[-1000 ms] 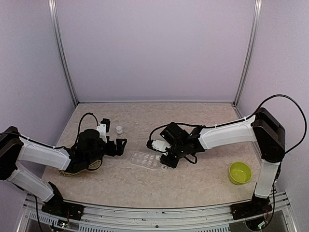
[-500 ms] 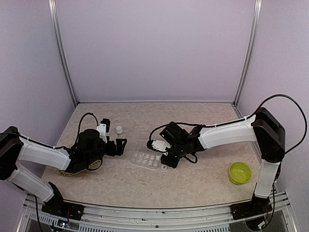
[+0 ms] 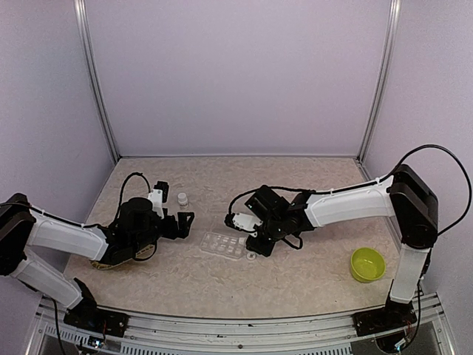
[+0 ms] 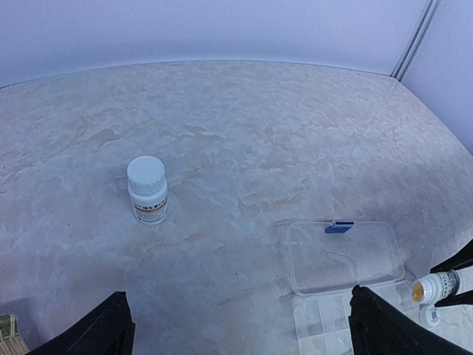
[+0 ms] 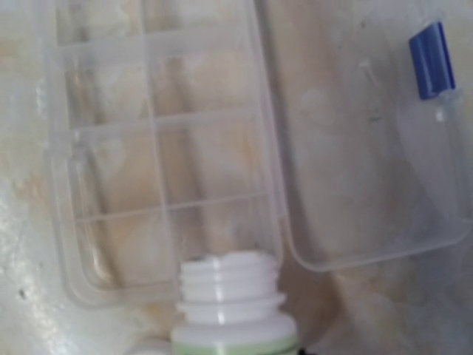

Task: Sort the pills into containers
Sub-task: Pour the pill into the compartment of the pill container.

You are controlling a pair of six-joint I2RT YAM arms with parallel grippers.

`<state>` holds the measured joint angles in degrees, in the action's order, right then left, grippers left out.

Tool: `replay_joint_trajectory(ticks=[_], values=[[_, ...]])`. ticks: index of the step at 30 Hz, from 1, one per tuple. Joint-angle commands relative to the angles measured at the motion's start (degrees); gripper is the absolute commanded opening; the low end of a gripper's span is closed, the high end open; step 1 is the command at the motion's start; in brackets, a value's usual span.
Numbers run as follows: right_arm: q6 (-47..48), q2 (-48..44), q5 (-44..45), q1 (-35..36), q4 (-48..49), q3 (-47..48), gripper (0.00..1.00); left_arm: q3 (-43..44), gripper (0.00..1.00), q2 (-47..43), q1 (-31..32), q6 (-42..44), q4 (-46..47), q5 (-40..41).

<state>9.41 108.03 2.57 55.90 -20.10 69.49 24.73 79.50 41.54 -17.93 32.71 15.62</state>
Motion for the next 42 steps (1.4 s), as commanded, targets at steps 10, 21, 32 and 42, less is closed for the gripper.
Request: replay_joint_trajectory(ticks=[10, 21, 32, 42], values=[[-0.20, -2.26, 0.23, 0.84, -1.32, 0.55, 0.07, 0.80, 0.99, 0.07, -0.49, 0.13, 1.00, -0.28], [0.04, -1.64, 0.57, 0.81, -3.27, 0.98, 0.08, 0.85, 0.99, 0.22, -0.47, 0.11, 0.95, -0.39], [0.15, -0.64, 0.86, 0.87, -5.33, 2.44, 0.08, 0.80, 0.99, 0.36, -0.49, 0.07, 1.00, -0.41], [0.42, 0.18, 0.84, 0.82, -5.82, 3.27, 0.08, 0.83, 0.99, 0.39, -0.49, 0.09, 0.95, -0.41]])
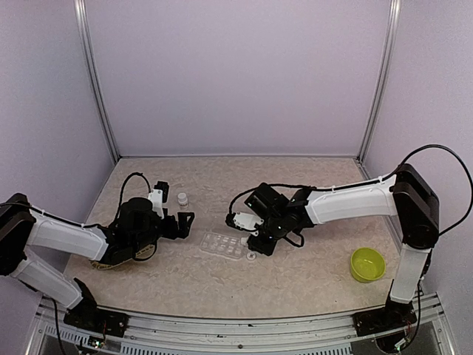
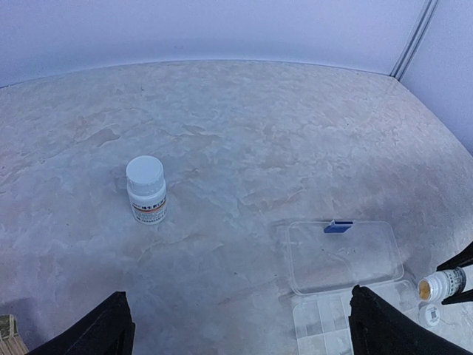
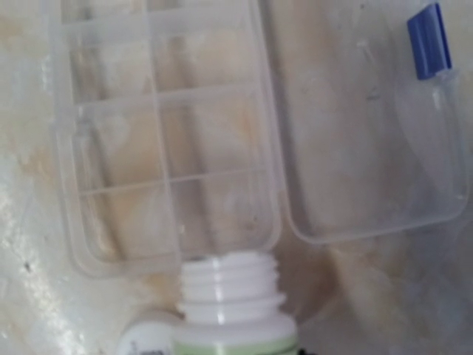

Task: Sort the pills into containers
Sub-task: Pour the pill into the compartment of the pill container.

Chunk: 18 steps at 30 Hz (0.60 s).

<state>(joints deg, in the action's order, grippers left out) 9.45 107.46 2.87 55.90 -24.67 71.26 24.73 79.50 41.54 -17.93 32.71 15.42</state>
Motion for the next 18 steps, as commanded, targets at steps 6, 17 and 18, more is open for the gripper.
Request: replay_joint_trajectory(ticks=[6, 17, 18], values=[[0.40, 1.58, 0.66, 0.85, -1.38, 1.84, 0.08, 0.91, 0.99, 0.49, -0.49, 0.06, 1.07, -0.20], [0.61, 2.60, 0.64, 0.82, -1.28, 2.77, 0.08, 0.88, 0.99, 0.37, -0.49, 0.08, 0.97, -0.21], [0.59, 2.69, 0.64, 0.84, -1.45, 2.89, 0.08, 0.86, 0.99, 0.39, -0.49, 0.09, 0.98, -0.21]])
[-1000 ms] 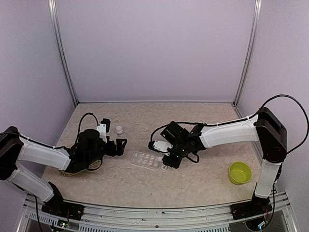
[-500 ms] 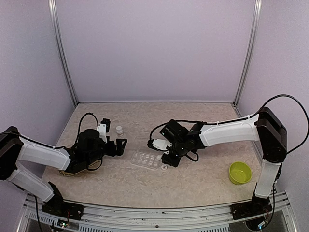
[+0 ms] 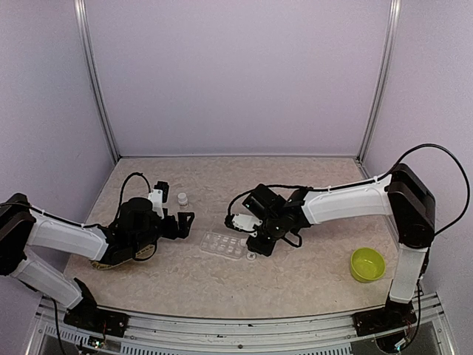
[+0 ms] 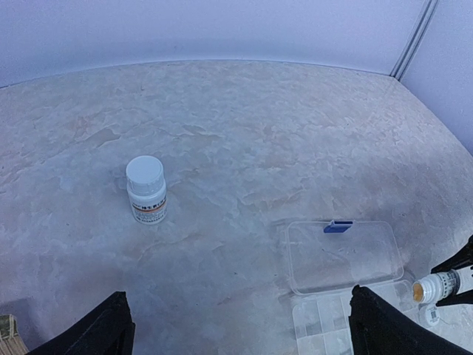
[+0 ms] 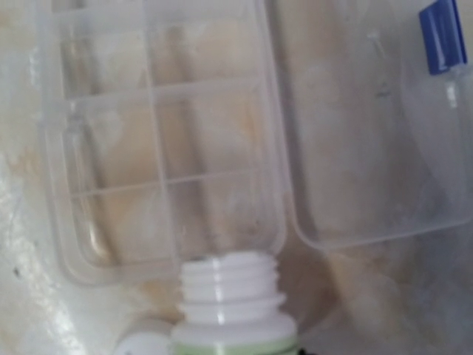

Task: Sort the pills into containers
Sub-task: Pour the pill into the compartment of the pill container.

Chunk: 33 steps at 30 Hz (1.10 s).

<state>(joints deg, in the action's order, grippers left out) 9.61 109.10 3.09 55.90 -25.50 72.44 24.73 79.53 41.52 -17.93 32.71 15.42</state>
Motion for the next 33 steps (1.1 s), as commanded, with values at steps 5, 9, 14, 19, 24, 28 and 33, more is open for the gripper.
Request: replay_joint_trajectory(ticks=[5, 9, 14, 19, 24, 28, 33], values=[[0.72, 1.65, 1.40, 0.91, -1.91, 2.51, 0.08, 0.88, 0.99, 0.36, -0.47, 0.11, 0.95, -0.13], [0.99, 1.97, 2.61, 1.00, -3.17, 3.34, 0.08, 0.93, 0.99, 0.39, -0.47, 0.13, 1.01, -0.13], [1.25, 2.67, 3.77, 1.26, -4.86, 4.39, 0.08, 0.92, 0.99, 0.51, -0.47, 0.15, 1.09, -0.16], [1.37, 3.04, 3.78, 1.47, -5.48, 4.72, 0.08, 0.91, 0.99, 0.56, -0.47, 0.13, 1.04, -0.18], [1.40, 3.45, 3.70, 1.76, -5.74, 5.15, 0.08, 0.99, 0.99, 0.64, -0.45, 0.11, 1.04, -0.21], [1.60, 3.96, 4.53, 2.11, -6.30, 5.72, 0.08, 1.00, 0.99, 0.57, -0.47, 0.14, 1.04, -0.21], [1.85, 4.59, 5.78, 2.48, -7.27, 6.21, 0.08, 1.02, 0.99, 0.59, -0.47, 0.17, 0.96, -0.29]])
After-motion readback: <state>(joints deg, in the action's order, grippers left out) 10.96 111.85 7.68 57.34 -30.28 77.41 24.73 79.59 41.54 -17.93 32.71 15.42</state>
